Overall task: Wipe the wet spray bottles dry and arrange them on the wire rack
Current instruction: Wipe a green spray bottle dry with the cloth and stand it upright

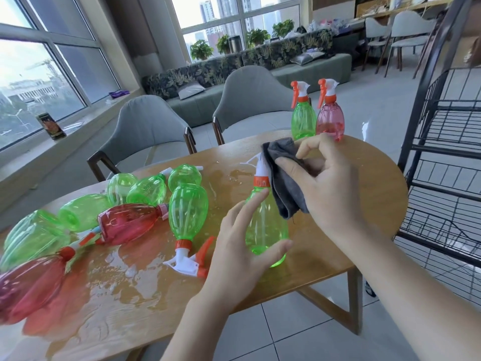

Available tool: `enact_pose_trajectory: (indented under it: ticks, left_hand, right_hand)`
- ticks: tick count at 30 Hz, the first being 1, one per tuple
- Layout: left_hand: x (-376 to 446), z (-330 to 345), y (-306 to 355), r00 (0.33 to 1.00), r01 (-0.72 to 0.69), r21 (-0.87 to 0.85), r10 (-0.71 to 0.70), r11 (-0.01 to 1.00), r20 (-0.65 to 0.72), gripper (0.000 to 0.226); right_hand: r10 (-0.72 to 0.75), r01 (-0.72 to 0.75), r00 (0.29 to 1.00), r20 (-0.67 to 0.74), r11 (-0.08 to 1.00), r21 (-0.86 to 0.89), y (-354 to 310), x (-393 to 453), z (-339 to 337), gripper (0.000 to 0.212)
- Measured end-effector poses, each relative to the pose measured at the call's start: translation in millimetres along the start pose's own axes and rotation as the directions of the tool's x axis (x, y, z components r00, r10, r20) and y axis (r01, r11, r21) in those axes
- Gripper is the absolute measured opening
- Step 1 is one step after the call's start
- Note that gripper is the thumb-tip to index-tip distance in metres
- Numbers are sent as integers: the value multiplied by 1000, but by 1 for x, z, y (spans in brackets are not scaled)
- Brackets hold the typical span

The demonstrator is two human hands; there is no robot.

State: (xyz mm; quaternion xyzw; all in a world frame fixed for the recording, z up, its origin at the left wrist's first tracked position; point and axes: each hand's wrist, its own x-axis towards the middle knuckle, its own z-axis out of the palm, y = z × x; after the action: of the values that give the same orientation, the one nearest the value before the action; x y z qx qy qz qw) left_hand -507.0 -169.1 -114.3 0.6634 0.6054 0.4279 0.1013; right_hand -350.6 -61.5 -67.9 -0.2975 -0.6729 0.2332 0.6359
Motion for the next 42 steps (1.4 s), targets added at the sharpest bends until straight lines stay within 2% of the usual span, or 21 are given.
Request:
enact_pose_trajectory:
  ticks: [4, 7, 11, 16, 18, 20, 23, 25, 31, 37, 42]
  left_hand:
    - [1, 5, 0, 999, -32, 46, 32, 998, -9, 88]
    - [2, 9, 2, 998, -54, 65, 56, 996, -33, 82]
    - [1, 14, 1, 996, -74, 45, 76, 996, -55, 87]
    - [-4, 23, -5, 993, -39, -60, 32, 997, -114, 107]
    - [-5, 25, -4, 993, -26, -59, 19, 998, -115, 104]
    - [-5, 25, -2, 995, -6, -67, -1, 998, -103, 93]
    - [-5, 24, -1, 996, 6, -70, -12, 998, -87, 85]
    - [-4, 25, -1, 996, 9, -74, -15, 997, -88, 85]
    - [-4, 25, -2, 995, 18, -70, -25, 997, -95, 88]
    - [-6, 26, -2, 994, 33, -56, -39, 998, -103, 86]
    - [-6, 25, -2, 993, 36, -59, -42, 998, -110, 83]
  right_hand:
    - [-239, 226, 970, -44, 955, -190, 7, -1, 9, 18]
    - [-307, 279, 951, -47, 912, -300, 7, -7, 15, 15]
    - [-293, 258, 955, -54, 904, -342, 5, -11, 18, 31]
    - [-345, 294, 935, -84, 885, -360, 7, -5, 12, 12]
    - [-368, 321, 926, -81, 882, -345, 8, -2, 9, 9]
    - [-384, 348, 922, -50, 878, -329, 7, -5, 9, 9]
    - [-348, 328, 937, -2, 886, -326, 2, -11, 10, 19]
    - [-359, 343, 933, 10, 882, -322, 3, -11, 10, 24]
    - [-419, 417, 906, 63, 857, -303, 4, -11, 11, 17]
    - [-338, 286, 939, -66, 872, -397, 20, 2, -8, 19]
    - [-363, 358, 931, 47, 879, -315, 19, -12, -2, 19]
